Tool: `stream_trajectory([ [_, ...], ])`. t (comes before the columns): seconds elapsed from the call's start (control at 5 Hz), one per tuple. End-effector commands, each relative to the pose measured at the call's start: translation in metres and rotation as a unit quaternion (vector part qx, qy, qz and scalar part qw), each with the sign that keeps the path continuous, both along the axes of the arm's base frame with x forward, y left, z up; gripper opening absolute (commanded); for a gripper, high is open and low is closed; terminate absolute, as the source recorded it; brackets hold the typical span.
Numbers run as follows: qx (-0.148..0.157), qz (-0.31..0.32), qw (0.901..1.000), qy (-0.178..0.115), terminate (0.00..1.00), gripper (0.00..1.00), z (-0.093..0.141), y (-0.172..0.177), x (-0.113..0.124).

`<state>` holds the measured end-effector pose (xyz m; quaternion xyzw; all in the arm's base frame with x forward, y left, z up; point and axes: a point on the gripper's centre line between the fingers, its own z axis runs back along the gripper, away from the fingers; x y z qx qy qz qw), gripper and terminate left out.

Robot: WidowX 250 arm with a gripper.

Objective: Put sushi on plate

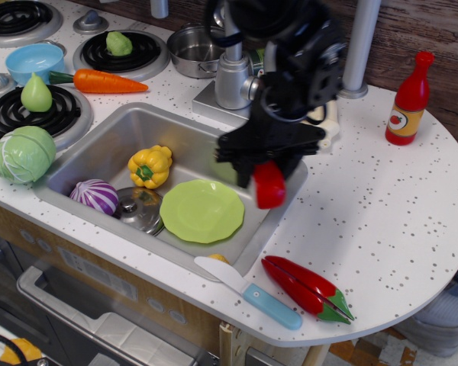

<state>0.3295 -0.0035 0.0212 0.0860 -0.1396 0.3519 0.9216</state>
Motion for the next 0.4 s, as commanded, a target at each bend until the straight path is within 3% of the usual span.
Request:
stream_trajectory([
  [0.0,0.023,-0.016,0.9974,-0.066,0.0,0.0,-0.009,0.055,0.006],
  [0.2,0.024,-0.018,0.9939,-0.107,0.0,0.0,-0.034,0.071,0.007],
])
